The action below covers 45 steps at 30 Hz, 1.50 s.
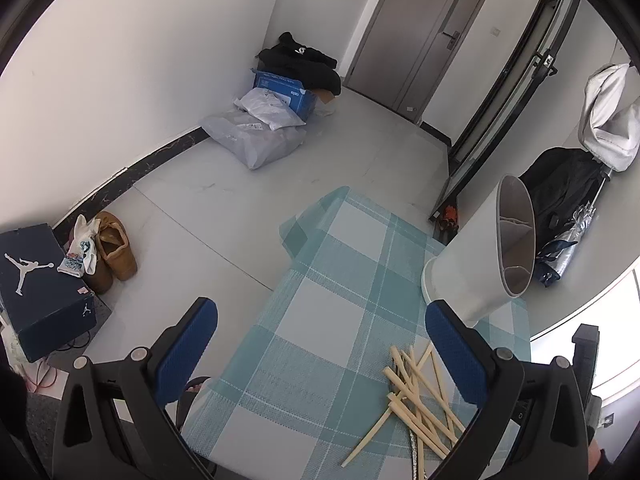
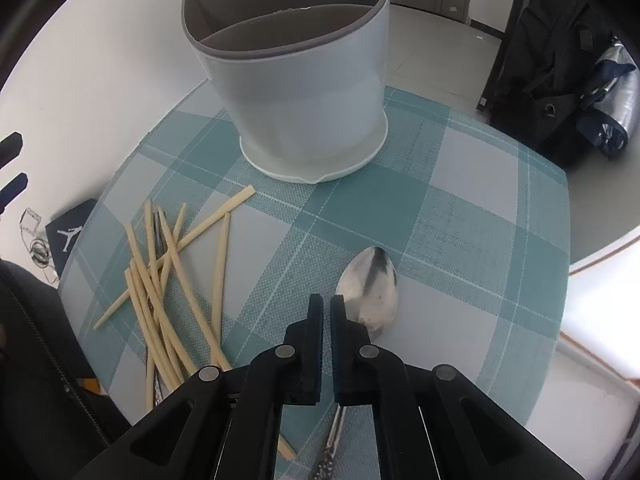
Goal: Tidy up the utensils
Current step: 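Lift the spoon with the right gripper while the left gripper grasps chopsticks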
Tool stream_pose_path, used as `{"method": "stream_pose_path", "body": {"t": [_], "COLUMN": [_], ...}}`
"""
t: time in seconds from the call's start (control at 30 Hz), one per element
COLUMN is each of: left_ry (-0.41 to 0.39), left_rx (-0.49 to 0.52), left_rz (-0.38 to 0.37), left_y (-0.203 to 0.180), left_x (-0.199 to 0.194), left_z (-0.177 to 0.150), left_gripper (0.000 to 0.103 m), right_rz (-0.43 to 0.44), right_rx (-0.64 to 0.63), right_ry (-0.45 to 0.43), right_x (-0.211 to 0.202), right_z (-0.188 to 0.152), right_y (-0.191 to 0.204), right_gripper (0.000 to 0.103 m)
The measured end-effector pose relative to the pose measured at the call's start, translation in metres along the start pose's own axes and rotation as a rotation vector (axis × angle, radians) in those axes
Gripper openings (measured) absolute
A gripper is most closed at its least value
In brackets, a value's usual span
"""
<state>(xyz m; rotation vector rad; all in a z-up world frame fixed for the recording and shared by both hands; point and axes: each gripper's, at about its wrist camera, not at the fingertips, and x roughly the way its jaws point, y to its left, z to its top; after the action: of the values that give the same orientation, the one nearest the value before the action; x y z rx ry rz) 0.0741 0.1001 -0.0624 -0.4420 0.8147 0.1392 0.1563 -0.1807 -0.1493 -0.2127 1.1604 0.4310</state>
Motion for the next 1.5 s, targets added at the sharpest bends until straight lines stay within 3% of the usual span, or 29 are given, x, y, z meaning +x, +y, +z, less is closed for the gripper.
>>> {"method": "stream_pose_path", "body": {"t": [0.1, 0.3, 0.4, 0.5, 0.57, 0.67, 0.97, 1.13, 1.37, 1.5], "left_ry": [-0.006, -0.003, 0.003, 0.008, 0.011, 0.015, 0.036, 0.072, 0.235, 0.299], "left_rx": [0.012, 0.023, 0.02, 0.024, 0.027, 0.03, 0.021, 0.049, 0.091, 0.08], "left_rz": [0.012, 0.022, 0.02, 0.02, 0.019, 0.019, 0.019, 0.026, -0.075, -0.105], "left_y": [-0.002, -0.006, -0.007, -0.009, -0.011, -0.011, -0.01, -0.01, -0.02, -0.023], "left_x": [-0.001, 0.002, 0.003, 0.004, 0.005, 0.006, 0.009, 0.016, 0.035, 0.044], "left_z": [-0.001, -0.001, -0.001, -0.001, -0.002, -0.002, -0.002, -0.007, -0.028, -0.036], "left_gripper": [0.102, 0.102, 0.102, 0.102, 0.102, 0.102, 0.102, 0.102, 0.102, 0.101], "right_rz": [-0.013, 0.025, 0.065, -0.017, -0.054, -0.04, -0.034, -0.003, 0.053, 0.063], "right_rx": [0.037, 0.115, 0.095, -0.026, -0.08, -0.08, -0.065, 0.005, 0.105, 0.12], "right_ry": [-0.007, 0.05, 0.061, 0.086, 0.088, 0.092, 0.063, -0.036, -0.219, -0.276], "right_x": [-0.003, 0.005, 0.002, 0.003, 0.005, -0.005, -0.016, -0.033, -0.074, -0.08], "right_z": [0.003, 0.006, 0.011, 0.012, 0.013, 0.011, 0.001, -0.009, -0.018, -0.016], "right_y": [-0.012, -0.029, -0.026, -0.004, 0.005, 0.019, 0.017, 0.0, -0.01, -0.007], "right_gripper": [0.028, 0.033, 0.051, 0.055, 0.053, 0.036, 0.036, 0.036, 0.036, 0.036]}}
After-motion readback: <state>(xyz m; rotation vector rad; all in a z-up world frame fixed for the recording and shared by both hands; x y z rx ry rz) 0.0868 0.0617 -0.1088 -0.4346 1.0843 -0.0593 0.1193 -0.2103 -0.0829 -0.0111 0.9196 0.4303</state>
